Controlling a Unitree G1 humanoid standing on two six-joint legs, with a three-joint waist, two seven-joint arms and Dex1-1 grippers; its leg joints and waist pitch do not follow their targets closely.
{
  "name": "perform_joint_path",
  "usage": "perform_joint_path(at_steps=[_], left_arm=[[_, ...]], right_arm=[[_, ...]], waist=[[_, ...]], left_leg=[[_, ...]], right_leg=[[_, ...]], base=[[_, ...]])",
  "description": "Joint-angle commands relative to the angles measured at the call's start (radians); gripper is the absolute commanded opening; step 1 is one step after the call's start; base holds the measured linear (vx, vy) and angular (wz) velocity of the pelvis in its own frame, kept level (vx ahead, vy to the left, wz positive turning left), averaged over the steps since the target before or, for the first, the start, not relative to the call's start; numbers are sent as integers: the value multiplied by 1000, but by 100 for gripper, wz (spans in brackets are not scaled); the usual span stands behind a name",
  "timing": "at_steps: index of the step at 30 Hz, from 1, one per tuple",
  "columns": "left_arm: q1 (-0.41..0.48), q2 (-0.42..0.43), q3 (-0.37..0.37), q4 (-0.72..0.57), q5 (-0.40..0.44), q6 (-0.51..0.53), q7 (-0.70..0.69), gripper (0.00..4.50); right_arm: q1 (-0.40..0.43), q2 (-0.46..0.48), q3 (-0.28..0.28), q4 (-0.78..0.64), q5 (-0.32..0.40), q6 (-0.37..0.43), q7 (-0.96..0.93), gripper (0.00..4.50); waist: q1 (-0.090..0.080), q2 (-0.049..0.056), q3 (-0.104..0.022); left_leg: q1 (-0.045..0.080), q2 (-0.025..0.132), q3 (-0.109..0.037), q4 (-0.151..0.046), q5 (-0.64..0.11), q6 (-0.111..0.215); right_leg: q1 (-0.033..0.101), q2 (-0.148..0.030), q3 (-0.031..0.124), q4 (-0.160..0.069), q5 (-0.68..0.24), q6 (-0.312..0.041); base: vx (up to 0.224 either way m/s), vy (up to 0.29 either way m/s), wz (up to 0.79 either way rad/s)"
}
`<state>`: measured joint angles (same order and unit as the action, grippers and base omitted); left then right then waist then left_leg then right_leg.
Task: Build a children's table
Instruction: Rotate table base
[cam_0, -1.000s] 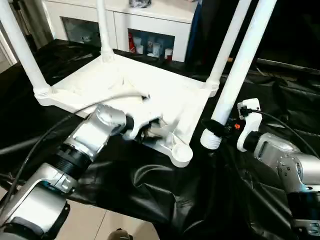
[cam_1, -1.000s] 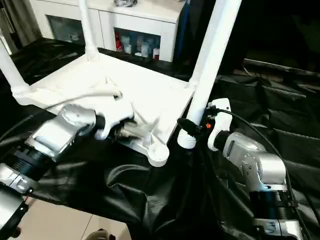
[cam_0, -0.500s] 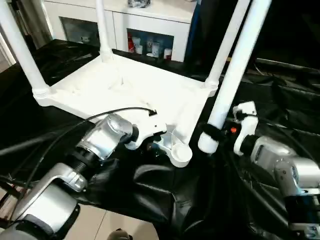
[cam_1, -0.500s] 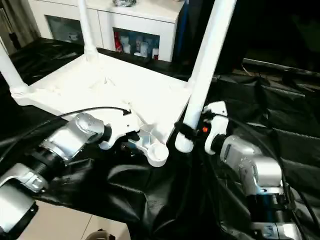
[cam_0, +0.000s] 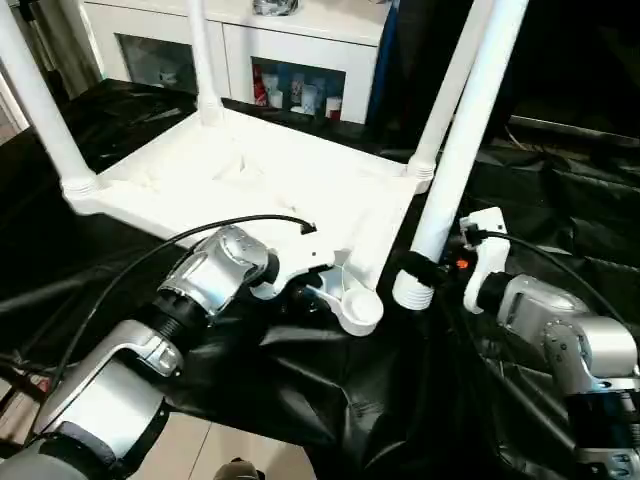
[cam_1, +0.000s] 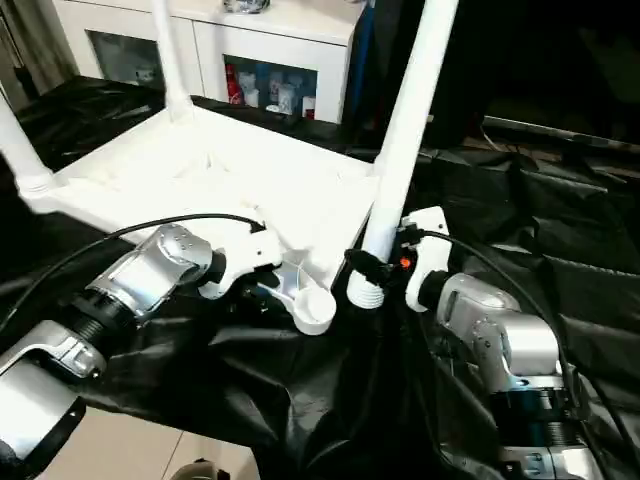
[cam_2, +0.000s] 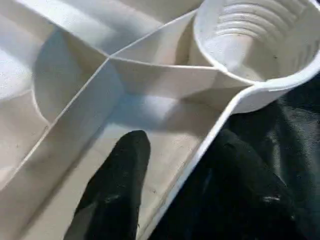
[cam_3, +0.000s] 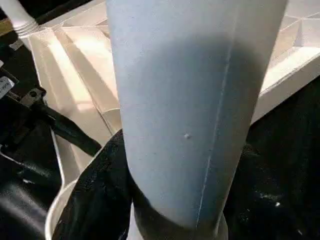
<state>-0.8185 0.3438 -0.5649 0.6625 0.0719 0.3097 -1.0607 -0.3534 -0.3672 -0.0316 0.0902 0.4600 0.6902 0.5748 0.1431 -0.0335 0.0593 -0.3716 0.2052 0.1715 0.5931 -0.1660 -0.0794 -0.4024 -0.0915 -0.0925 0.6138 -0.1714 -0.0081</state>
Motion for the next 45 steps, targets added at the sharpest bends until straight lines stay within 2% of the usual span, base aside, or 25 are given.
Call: perform_joint_path(at_steps=[1, 6, 9, 10, 12, 13, 15, 17, 22, 27, 30, 31, 37, 38, 39, 40, 41, 42, 43, 44, 45], left_arm=[[-22, -1, -6, 13, 20, 4, -4, 206], [-21, 2, -15, 5, 38, 16, -21, 178], [-10, 3, -9, -27, 26, 67, -51, 172], [-8, 1, -6, -31, 24, 77, -54, 154], [-2, -12, 15, -45, 14, 129, -26, 148], [6, -41, 58, -57, -11, 202, 17, 143], [7, -49, 70, -60, -18, 221, 27, 135], [12, -60, 84, -68, -26, 245, 44, 130], [55, -124, 144, -134, -20, 394, 165, 106], [88, -162, 168, -178, -23, 454, 237, 84], [111, -182, 181, -212, -39, 440, 243, 71], [125, -186, 176, -229, -40, 393, 241, 69], [141, -201, 200, -246, -39, 341, 294, 64], [144, -208, 211, -245, -48, 291, 299, 64], [144, -208, 211, -245, -48, 291, 299, 63], [152, -208, 208, -238, -58, 112, 269, 62], [152, -208, 208, -238, -58, 112, 269, 62], [156, -202, 197, -233, -56, 36, 245, 62], [157, -191, 183, -228, -47, -5, 229, 96], [155, -181, 177, -224, -47, -1, 208, 121], [151, -169, 172, -224, -50, 16, 180, 121]], right_arm=[[1, -5, -1, -19, -13, -24, 3, 193], [0, -5, -1, -21, -15, -24, 4, 193], [-3, -5, -5, -16, -18, -29, 2, 193], [-4, -5, -6, -15, -18, -30, 1, 193], [-6, -3, -10, -11, -18, -31, -3, 193], [-9, 0, -14, -9, -16, -31, -6, 193], [-9, 0, -14, -9, -16, -30, -7, 193], [-10, 2, -16, -9, -16, -30, -9, 193], [-18, 10, -27, 3, -19, -28, -20, 193], [-26, 17, -29, 13, -24, -28, -27, 193], [-32, 22, -29, 21, -29, -32, -35, 193], [-33, 23, -29, 26, -33, -35, -38, 193], [-35, 24, -33, 31, -37, -36, -40, 193], [-35, 22, -33, 33, -40, -37, -41, 193], [-35, 22, -33, 33, -40, -37, -41, 193], [-35, 20, -33, 35, -43, -39, -41, 193], [-35, 20, -33, 35, -43, -39, -41, 193], [-36, 20, -33, 36, -44, -39, -41, 193], [-37, 21, -33, 38, -45, -40, -40, 193], [-37, 21, -32, 38, -46, -40, -40, 193], [-37, 22, -31, 37, -48, -40, -39, 193]], waist=[[4, 6, -77], [2, 5, -77], [0, 4, -77], [0, 4, -77], [-1, 5, -77], [-1, 5, -77], [0, 6, -77], [-1, 4, -76], [-11, 0, -74], [-17, -1, -73], [-17, 0, -72], [-17, 0, -72], [-14, 2, -73], [-14, 2, -73], [-13, 1, -73], [-9, 2, -73], [-10, 1, -74], [-6, 3, -75], [-3, 5, -75], [-2, 5, -75], [0, 6, -74]], left_leg=[[12, 23, -6, -71, -212, -33], [12, 24, -7, -73, -212, -33], [12, 24, -5, -72, -199, -30], [11, 23, -5, -72, -196, -29], [11, 23, -4, -71, -192, -27], [11, 24, -4, -71, -189, -25], [11, 23, -4, -69, -193, -21], [10, 22, -4, -70, -193, -18], [7, 21, -4, -70, -196, -6], [7, 20, -4, -69, -197, 6], [8, 20, -5, -71, -210, 5], [8, 20, -5, -71, -212, 5], [9, 21, -5, -73, -212, 2], [9, 21, -5, -73, -212, 2], [8, 21, -5, -73, -217, 3], [7, 19, -7, -73, -216, 6], [6, 20, -5, -72, -218, 5], [8, 20, -6, -72, -213, 6], [10, 23, -7, -74, -217, 2], [11, 23, -5, -74, -219, -1], [12, 24, -5, -75, -224, -8]], right_leg=[[58, -65, 49, -68, -186, -180], [59, -65, 49, -69, -196, -175], [59, -65, 49, -65, -175, -186], [59, -66, 50, -66, -172, -188], [60, -65, 50, -64, -161, -194], [61, -64, 50, -63, -154, -202], [62, -65, 49, -64, -156, -210], [62, -64, 49, -66, -164, -207], [63, -63, 47, -73, -213, -192], [61, -61, 46, -78, -229, -185], [59, -61, 45, -85, -270, -168], [58, -60, 45, -86, -273, -164], [56, -59, 46, -84, -249, -159], [56, -59, 46, -84, -250, -158], [56, -60, 46, -86, -254, -155], [57, -61, 45, -90, -264, -148], [57, -60, 46, -89, -263, -145], [55, -61, 46, -89, -255, -142], [53, -61, 46, -87, -251, -142], [52, -61, 47, -87, -250, -142], [52, -60, 47, -83, -242, -146]], base=[[0, 0, 0], [0, 0, 0], [0, 0, 0], [0, 0, 0], [0, 0, 0], [0, 0, 0], [0, 0, 0], [0, 0, 0], [0, 0, 0], [0, 0, 0], [0, 0, 0], [0, 0, 0], [0, 0, 0], [0, 0, 0], [0, 0, 0], [0, 0, 0], [0, 0, 0], [0, 0, 0], [0, 0, 0], [0, 0, 0], [0, 0, 0]])
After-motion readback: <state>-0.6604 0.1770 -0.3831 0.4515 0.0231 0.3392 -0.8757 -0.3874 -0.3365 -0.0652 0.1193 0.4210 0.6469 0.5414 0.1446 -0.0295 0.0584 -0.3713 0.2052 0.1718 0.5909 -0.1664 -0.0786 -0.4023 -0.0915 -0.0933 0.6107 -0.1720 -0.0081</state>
